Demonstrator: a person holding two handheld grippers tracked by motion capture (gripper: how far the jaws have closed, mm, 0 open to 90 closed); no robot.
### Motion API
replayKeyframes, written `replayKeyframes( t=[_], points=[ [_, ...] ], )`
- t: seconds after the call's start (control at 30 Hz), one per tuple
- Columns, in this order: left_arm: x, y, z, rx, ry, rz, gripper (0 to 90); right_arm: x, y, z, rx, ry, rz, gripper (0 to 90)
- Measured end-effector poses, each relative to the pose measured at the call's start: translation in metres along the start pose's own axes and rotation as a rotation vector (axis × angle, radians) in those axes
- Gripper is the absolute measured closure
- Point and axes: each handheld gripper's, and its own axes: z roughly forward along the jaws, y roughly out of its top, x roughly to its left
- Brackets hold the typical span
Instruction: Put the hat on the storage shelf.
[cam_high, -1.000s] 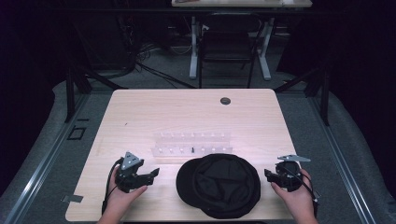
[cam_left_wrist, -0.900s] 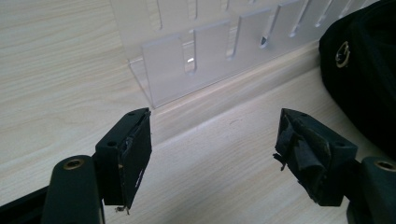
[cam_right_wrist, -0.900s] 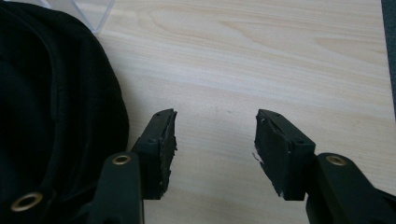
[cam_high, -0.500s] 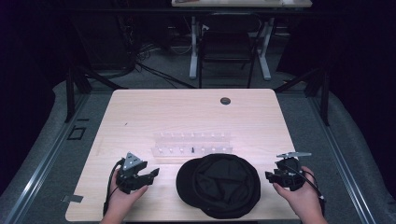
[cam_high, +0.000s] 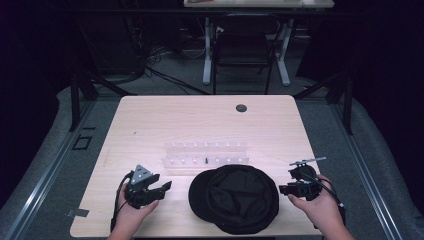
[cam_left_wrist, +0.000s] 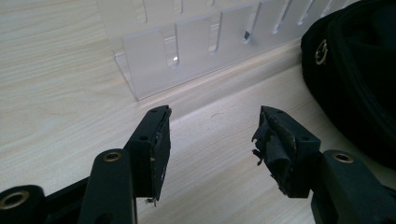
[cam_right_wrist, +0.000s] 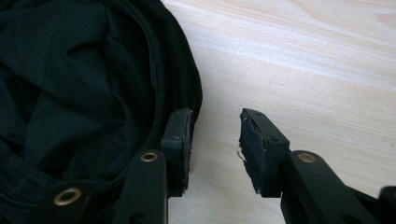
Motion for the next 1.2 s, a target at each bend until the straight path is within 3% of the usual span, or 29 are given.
replayKeyframes(
  t=[0.13, 0.43, 0.6, 0.87, 1.03, 1.2],
  points=[
    [-0.005, 0.002, -0.002, 0.003, -0.035, -0.001, 49.6, 0.002, 0.004, 0.001, 0.04, -0.001, 0.012, 64.5],
    [-0.011, 0.003, -0.003, 0.014, -0.042, 0.024, 50.2, 0.001, 0.015, 0.003, 0.121, 0.051, 0.081, 67.1],
    [-0.012, 0.003, -0.002, 0.023, -0.046, 0.027, 49.8, -0.001, 0.017, 0.011, 0.136, 0.068, 0.122, 67.4],
    [-0.01, 0.001, 0.001, 0.029, -0.037, 0.015, 49.8, -0.001, 0.019, 0.02, 0.174, 0.086, 0.125, 70.3],
    [-0.009, 0.001, 0.001, 0.028, -0.037, 0.017, 49.8, -0.001, 0.02, 0.027, 0.204, 0.093, 0.16, 71.3],
    [-0.008, 0.001, 0.001, 0.031, -0.035, 0.016, 49.8, -0.003, 0.019, 0.034, 0.23, 0.106, 0.162, 71.3]
  ],
)
